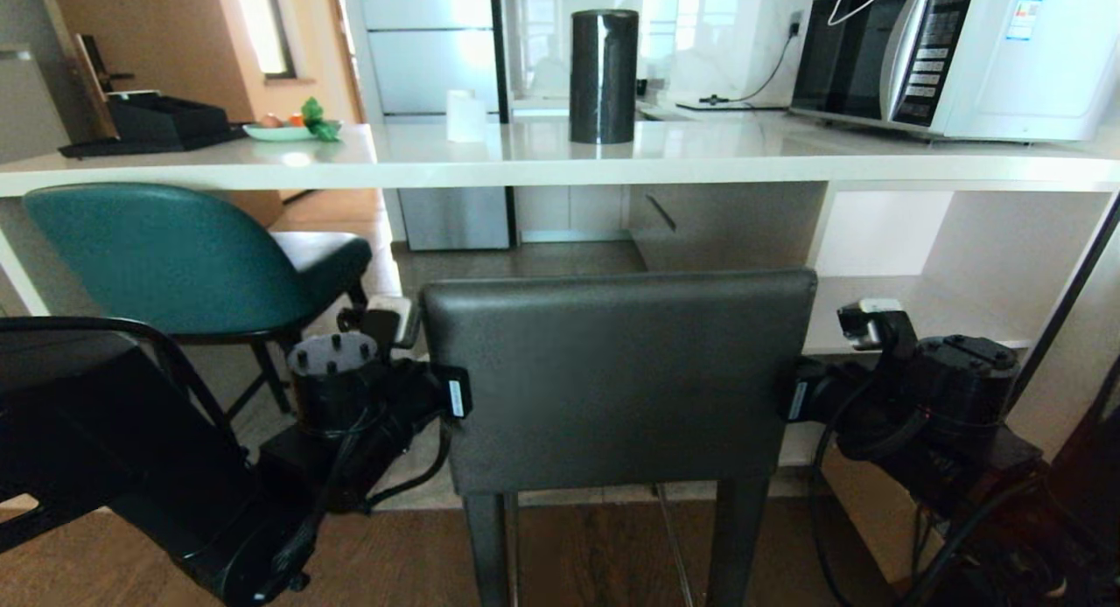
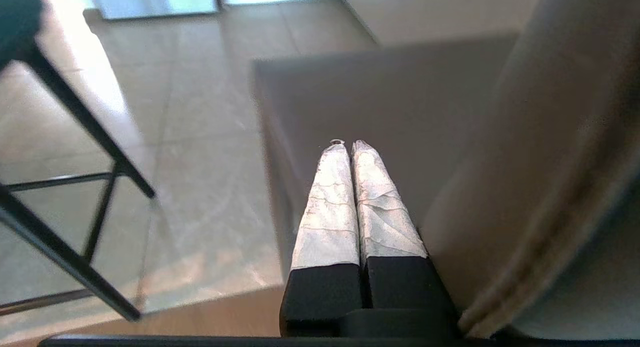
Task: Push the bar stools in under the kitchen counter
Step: Push the gray chair back under the dining table
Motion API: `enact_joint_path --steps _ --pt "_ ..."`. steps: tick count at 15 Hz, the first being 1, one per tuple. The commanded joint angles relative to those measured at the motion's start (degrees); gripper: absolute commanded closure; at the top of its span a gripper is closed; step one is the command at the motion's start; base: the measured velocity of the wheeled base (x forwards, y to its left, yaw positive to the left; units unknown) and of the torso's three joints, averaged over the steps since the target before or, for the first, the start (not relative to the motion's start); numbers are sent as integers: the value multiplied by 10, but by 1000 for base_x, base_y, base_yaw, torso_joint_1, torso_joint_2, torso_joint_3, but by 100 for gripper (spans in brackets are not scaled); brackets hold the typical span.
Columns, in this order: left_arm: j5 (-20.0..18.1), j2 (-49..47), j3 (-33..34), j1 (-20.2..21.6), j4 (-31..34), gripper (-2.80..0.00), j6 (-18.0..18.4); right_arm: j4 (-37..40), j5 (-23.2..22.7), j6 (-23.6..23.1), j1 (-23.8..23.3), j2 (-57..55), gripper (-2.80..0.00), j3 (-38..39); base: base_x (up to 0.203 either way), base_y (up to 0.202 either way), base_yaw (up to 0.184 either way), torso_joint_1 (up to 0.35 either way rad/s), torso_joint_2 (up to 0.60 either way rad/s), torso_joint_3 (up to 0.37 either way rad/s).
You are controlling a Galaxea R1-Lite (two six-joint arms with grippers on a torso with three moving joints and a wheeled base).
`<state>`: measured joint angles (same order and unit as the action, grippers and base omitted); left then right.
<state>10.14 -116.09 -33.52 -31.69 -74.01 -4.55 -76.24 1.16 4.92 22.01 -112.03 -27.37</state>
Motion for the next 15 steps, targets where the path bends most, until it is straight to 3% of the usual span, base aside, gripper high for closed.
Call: enact_joint_path --steps 1,7,12,15 --pt "-3 24 28 -24 -20 0 -3 -8 -10 1 -15 -6 0 4 0 0 0 0 0 0" --pt "-8 20 -35 -28 9 0 2 -28 -19 -8 -27 -22 0 27 0 0 0 0 0 0" --pt "-8 -51 -119 -41 24 0 3 -28 -18 -20 -38 -32 0 35 0 0 0 0 0 0" --pt "-7 -50 -115 -37 23 0 2 -28 -17 -31 -46 -34 0 1 0 0 0 0 0 0"
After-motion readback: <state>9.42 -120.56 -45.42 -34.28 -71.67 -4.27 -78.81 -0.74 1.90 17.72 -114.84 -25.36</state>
